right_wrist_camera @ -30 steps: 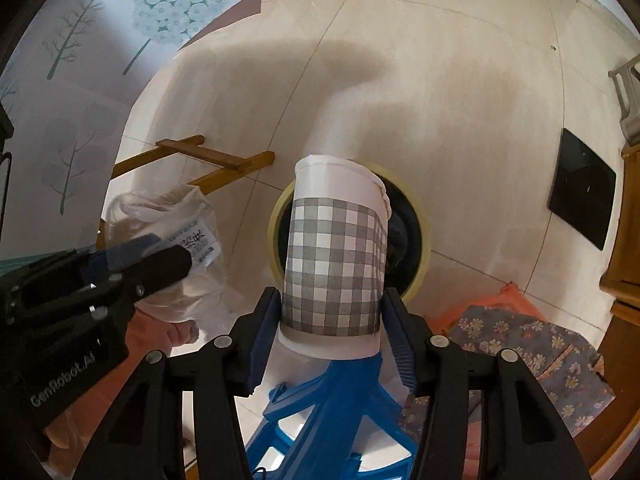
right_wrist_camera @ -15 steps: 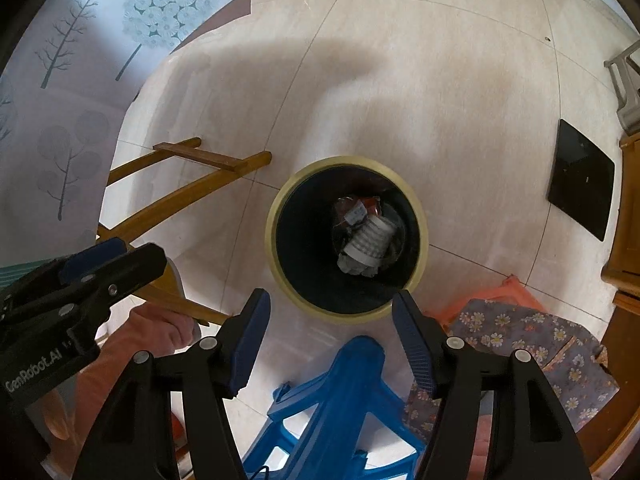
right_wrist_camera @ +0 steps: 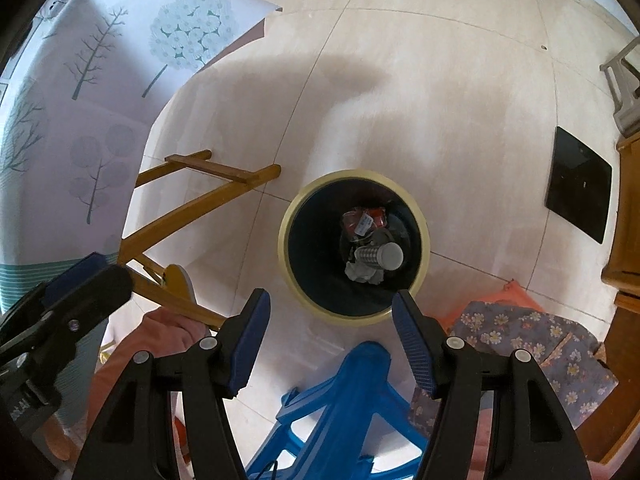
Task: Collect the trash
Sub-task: 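Move both tools back over the table toward the white box and yellow bag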
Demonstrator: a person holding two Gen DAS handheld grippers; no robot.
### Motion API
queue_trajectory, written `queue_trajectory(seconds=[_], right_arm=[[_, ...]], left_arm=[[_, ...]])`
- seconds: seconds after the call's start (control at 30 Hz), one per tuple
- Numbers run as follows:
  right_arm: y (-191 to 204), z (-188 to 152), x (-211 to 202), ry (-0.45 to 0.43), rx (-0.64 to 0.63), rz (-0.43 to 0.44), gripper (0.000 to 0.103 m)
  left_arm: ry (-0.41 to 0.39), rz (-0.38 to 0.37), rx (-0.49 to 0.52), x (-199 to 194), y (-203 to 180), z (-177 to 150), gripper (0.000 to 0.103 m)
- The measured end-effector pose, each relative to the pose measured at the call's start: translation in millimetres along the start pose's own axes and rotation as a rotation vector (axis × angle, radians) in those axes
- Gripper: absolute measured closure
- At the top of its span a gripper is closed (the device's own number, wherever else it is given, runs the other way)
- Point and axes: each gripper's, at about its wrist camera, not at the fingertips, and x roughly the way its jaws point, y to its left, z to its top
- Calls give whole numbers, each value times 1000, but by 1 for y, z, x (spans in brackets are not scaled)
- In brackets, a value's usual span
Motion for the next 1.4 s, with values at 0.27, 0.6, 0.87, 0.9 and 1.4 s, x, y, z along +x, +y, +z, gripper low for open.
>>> queue_trajectory(seconds=[0.27, 0.6, 0.87, 0.9, 1.4], right_arm=[[15, -16, -40, -29, -4, 1, 39], [68, -44, -117, -137, -100, 46, 39], [145, -52, -185, -248, -205, 149, 39], [158, -52, -195, -263, -221, 158, 39], [357, -24, -265, -343, -546, 282, 39]], left_arm=[[-3, 15, -9, -50, 12, -18, 49], [-106, 54, -40, -152, 62, -51, 49], [-262, 69, -159, -247, 125, -74, 49], [-285, 75, -171, -260, 132, -77, 49], [-517, 176, -384, -374, 275, -109, 49]])
